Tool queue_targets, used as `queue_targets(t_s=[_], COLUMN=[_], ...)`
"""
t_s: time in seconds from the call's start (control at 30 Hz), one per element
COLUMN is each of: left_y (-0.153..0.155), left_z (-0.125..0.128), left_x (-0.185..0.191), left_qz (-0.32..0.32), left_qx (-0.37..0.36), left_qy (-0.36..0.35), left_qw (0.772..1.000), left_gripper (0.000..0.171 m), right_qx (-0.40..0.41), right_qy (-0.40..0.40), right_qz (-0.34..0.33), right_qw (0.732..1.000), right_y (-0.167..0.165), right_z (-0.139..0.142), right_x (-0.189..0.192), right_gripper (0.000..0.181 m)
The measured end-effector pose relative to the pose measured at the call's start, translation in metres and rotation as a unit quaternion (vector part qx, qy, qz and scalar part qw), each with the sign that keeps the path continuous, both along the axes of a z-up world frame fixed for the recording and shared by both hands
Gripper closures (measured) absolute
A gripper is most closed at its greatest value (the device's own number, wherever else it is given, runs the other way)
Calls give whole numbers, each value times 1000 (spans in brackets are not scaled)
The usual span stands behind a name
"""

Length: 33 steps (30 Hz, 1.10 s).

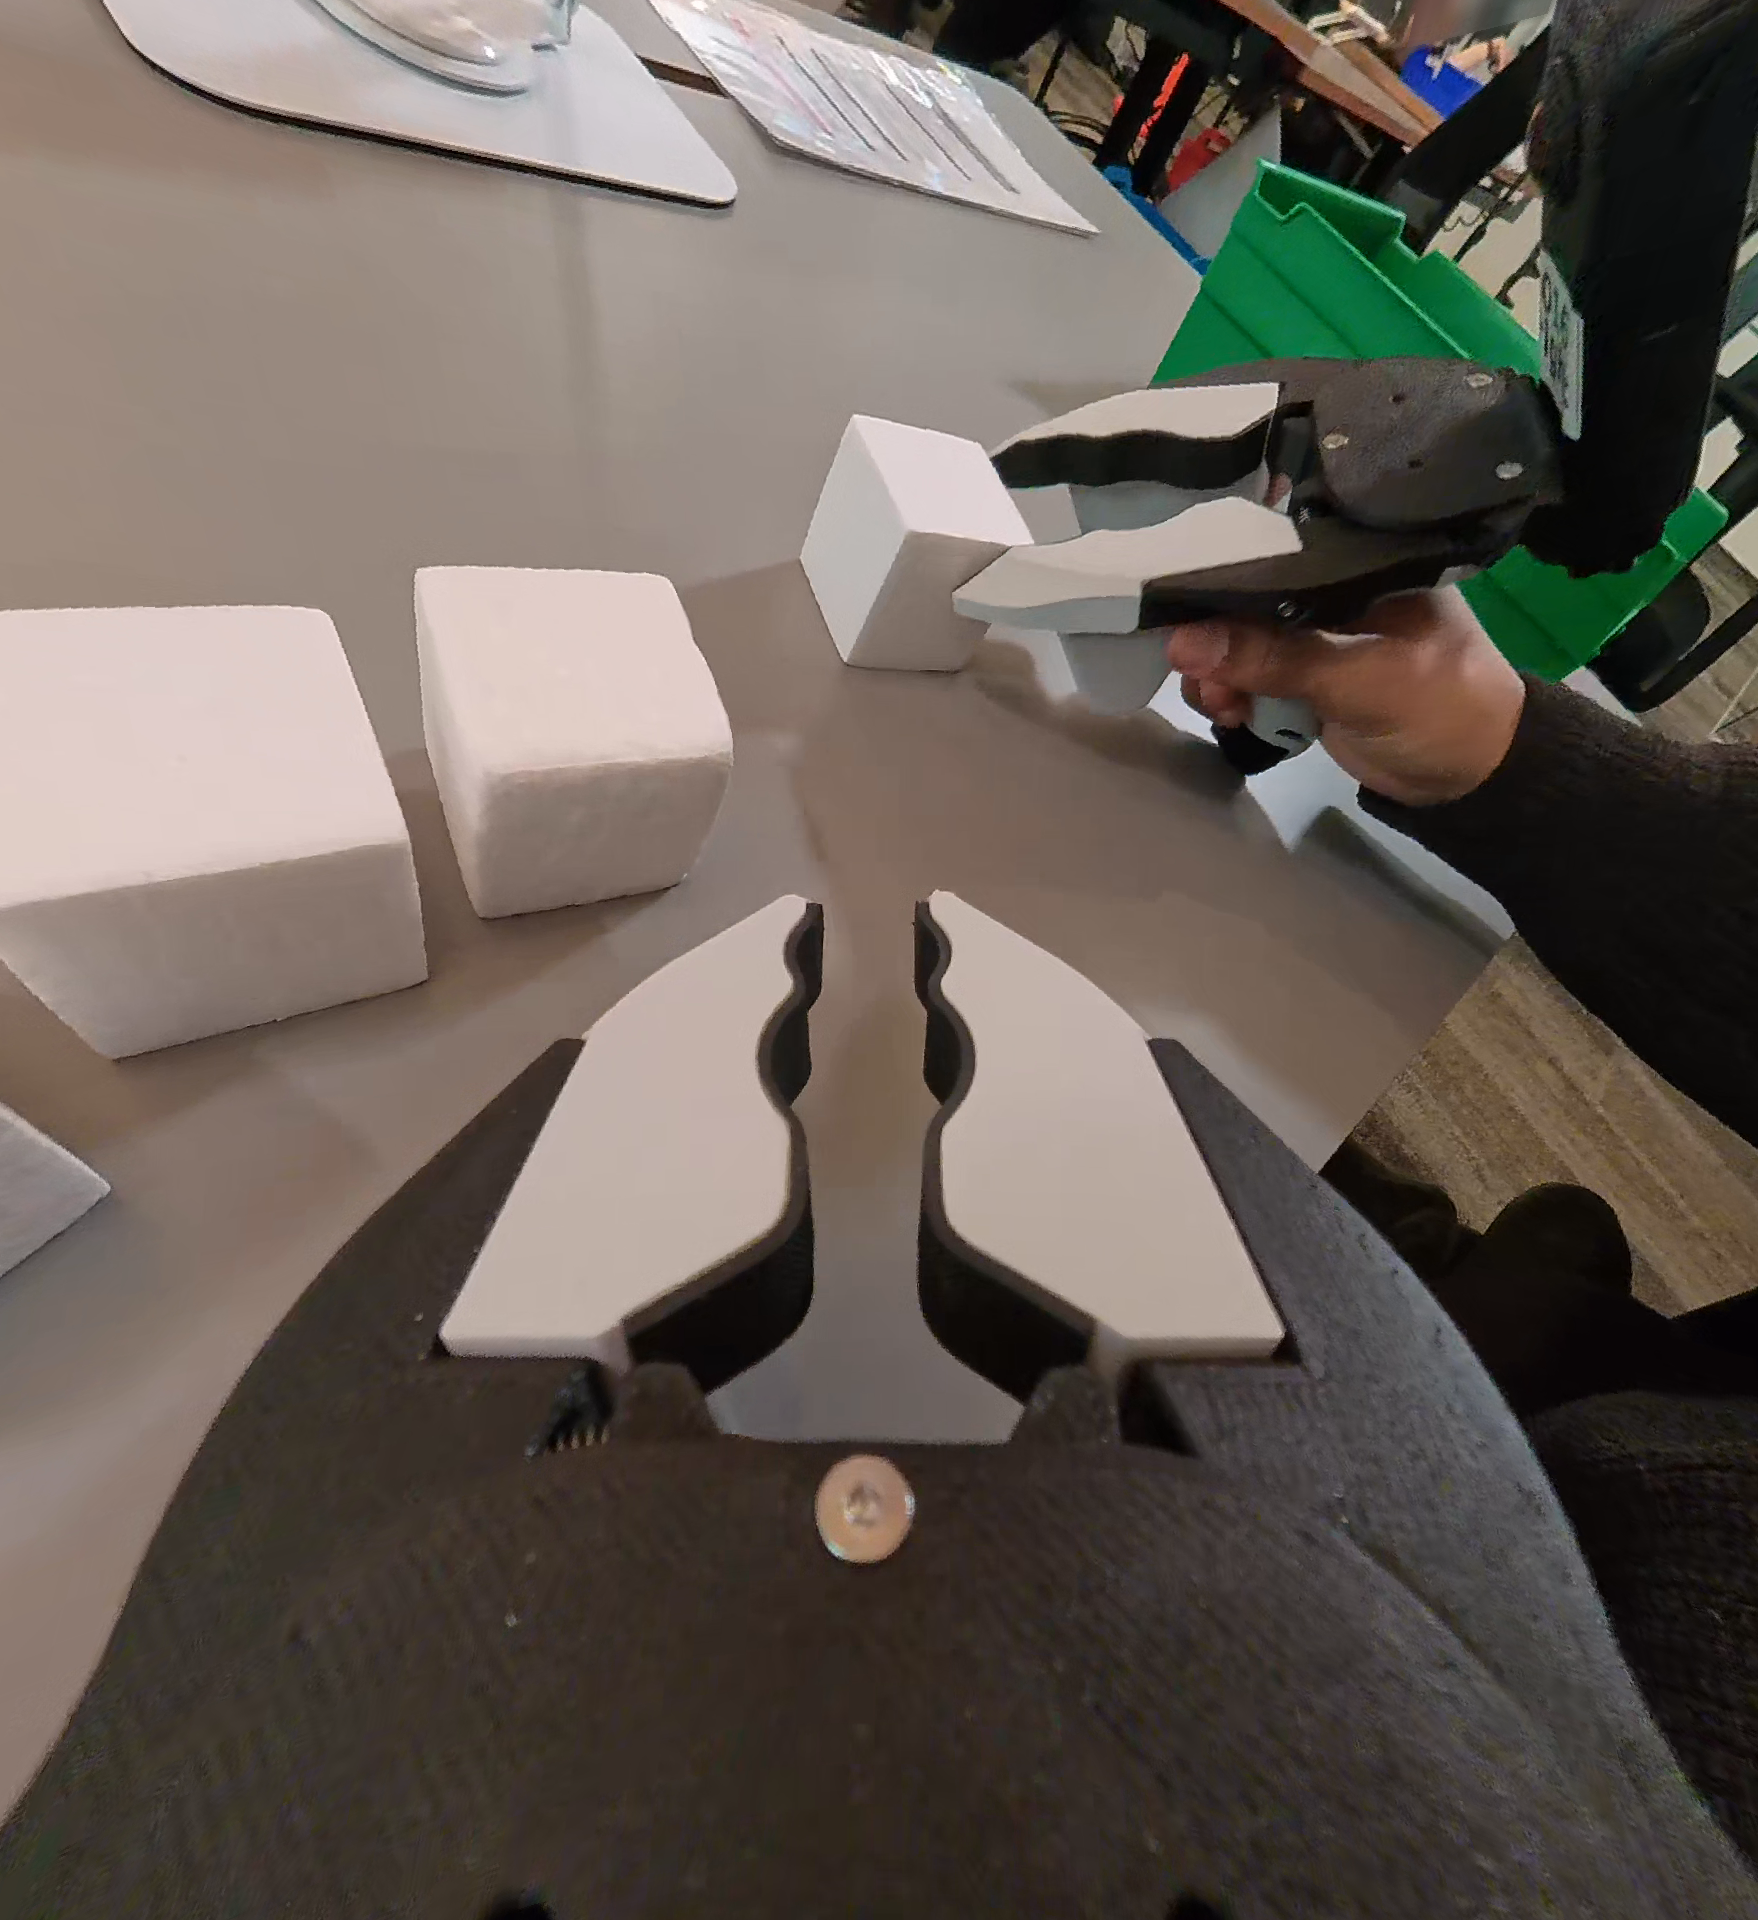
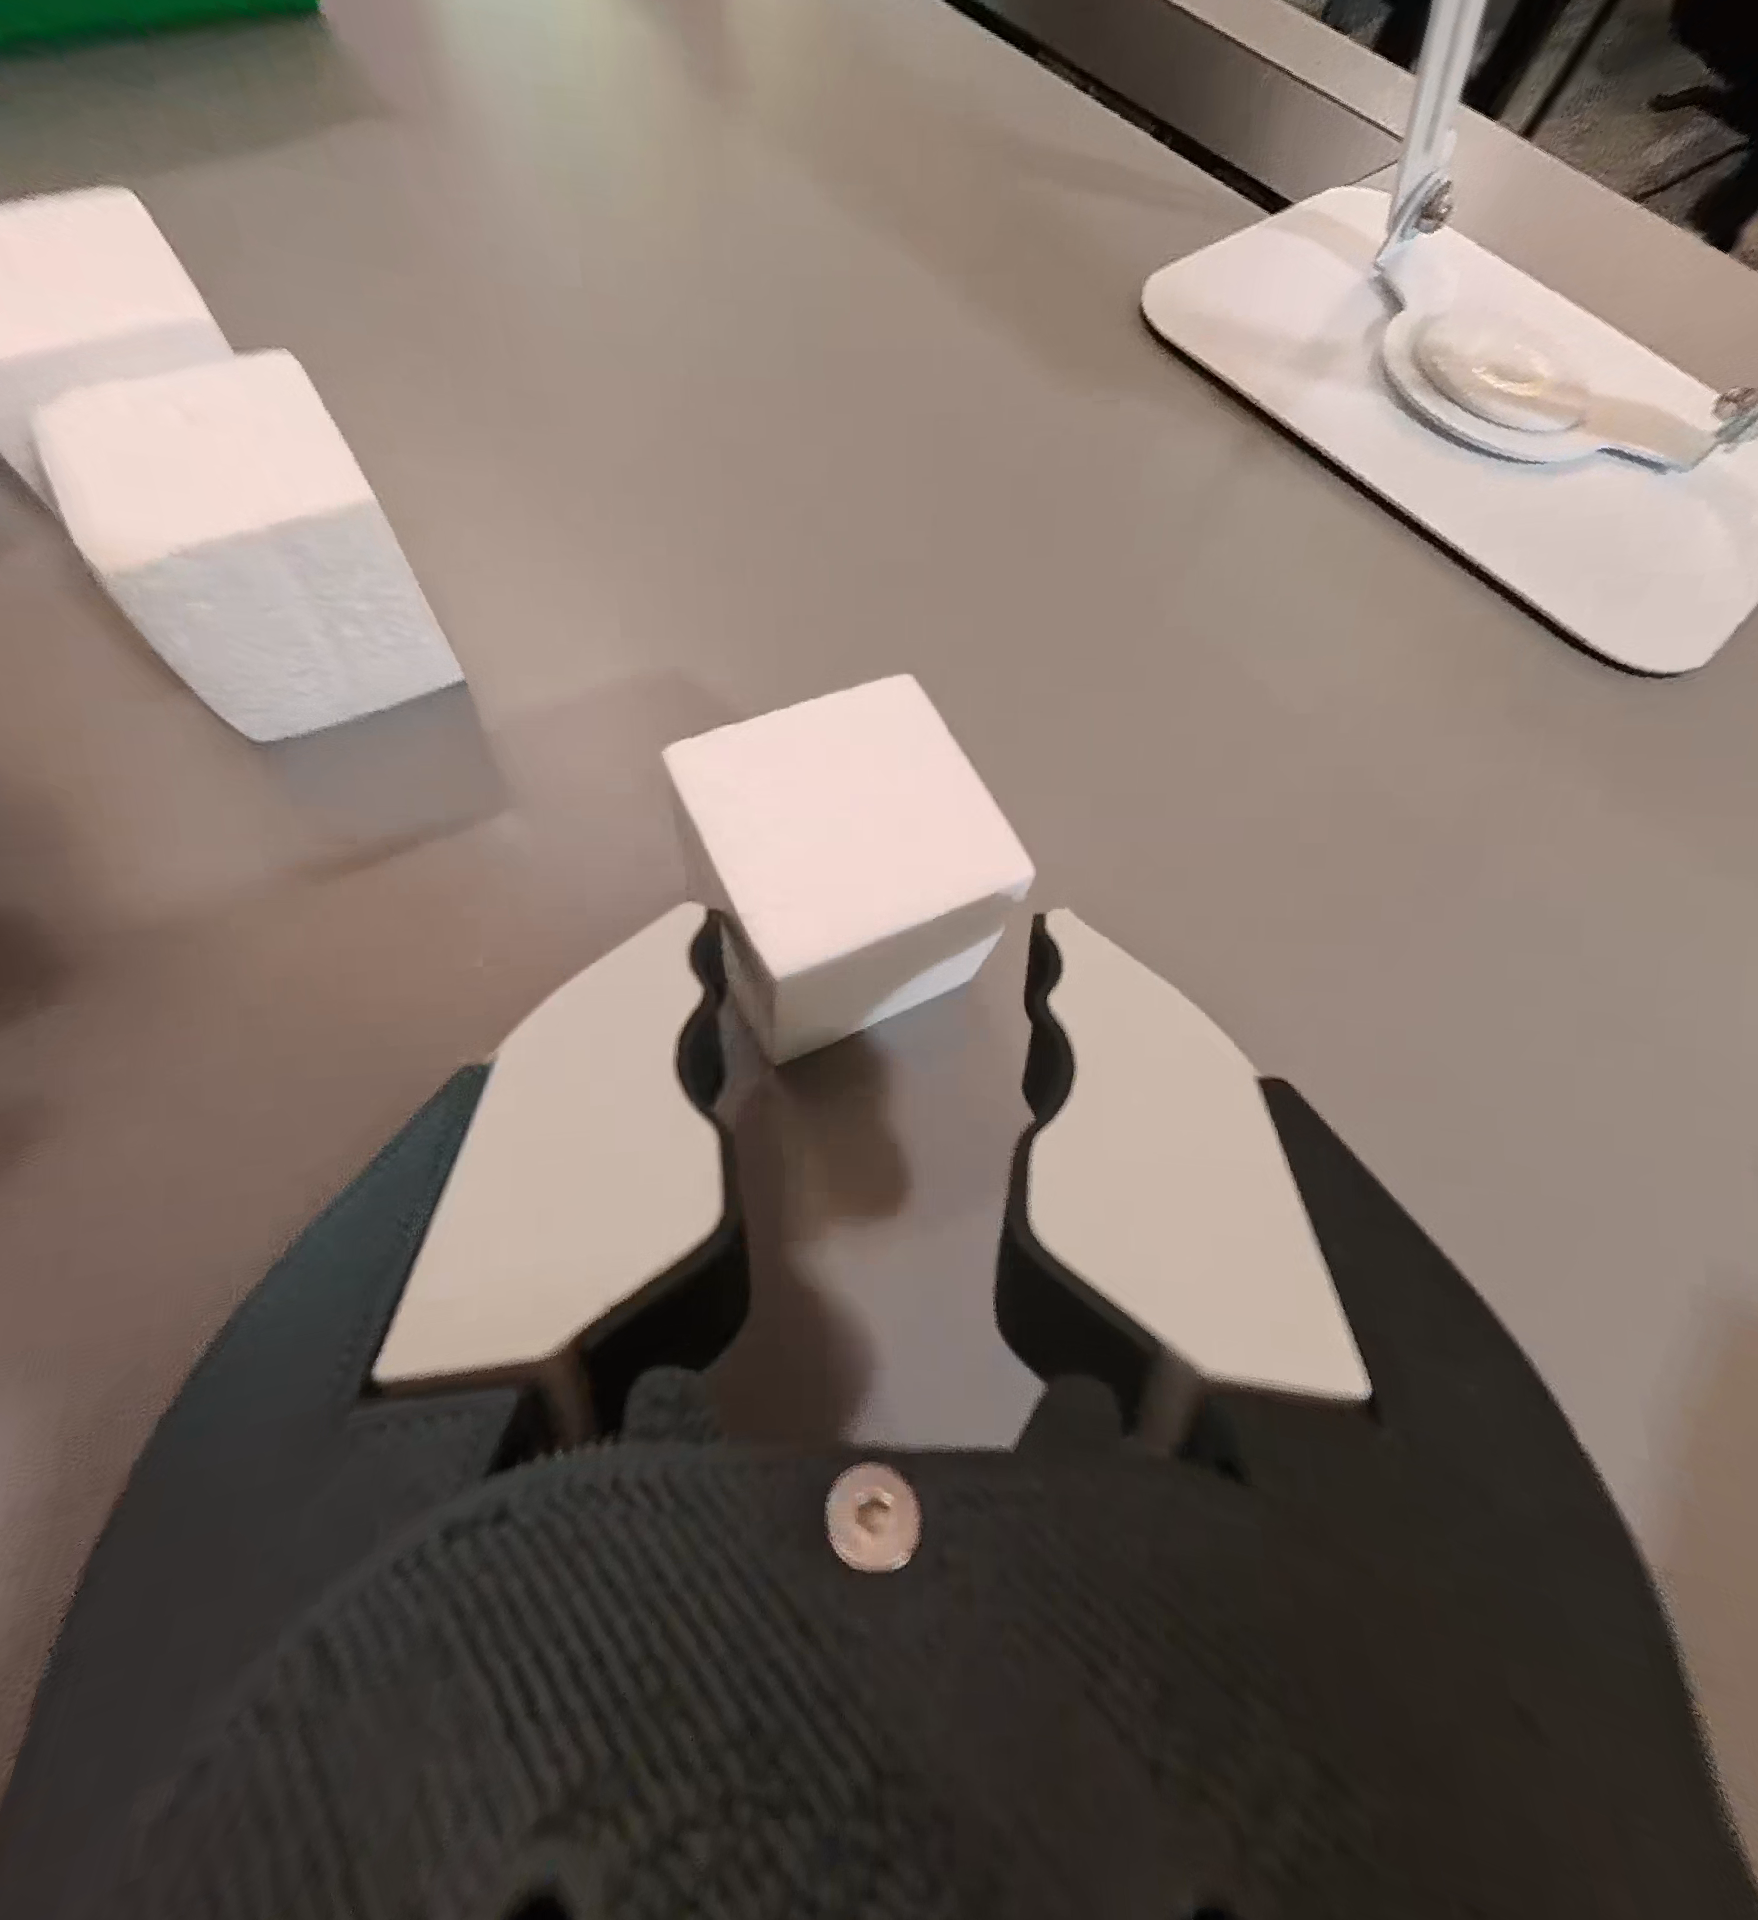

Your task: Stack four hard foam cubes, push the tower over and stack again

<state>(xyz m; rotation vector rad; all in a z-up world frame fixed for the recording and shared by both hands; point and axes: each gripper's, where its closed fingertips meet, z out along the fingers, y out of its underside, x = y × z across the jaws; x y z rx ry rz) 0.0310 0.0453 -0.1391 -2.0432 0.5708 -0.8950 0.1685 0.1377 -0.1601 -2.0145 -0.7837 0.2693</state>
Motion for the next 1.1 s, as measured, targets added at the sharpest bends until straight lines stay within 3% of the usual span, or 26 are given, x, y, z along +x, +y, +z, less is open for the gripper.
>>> queue_targets(t_s=[0.1, 0.33, 0.43, 1.1], left_y=[1, -3, -3, -5], left_z=[1, 1, 0, -1], left_x=[-2, 1, 1, 2], left_qz=[5, -5, -7, -11], left_qx=[-3, -16, -17, -21], left_qy=[-7, -16, -15, -15], left_qw=[1000, 1000, 1000, 1000], left_gripper=[154, 154, 154, 153], right_qx=[4, 5, 18, 14], right_qy=[-22, -23, -28, -30], right_qz=[-13, 5, 55, 46], right_qw=[1000, 1000, 998, 998], right_y=[2, 1, -6, -6], right_z=[-3, -3, -1, -3], right_x=[2, 10, 6, 7], right_gripper=[141, 143, 143, 143])
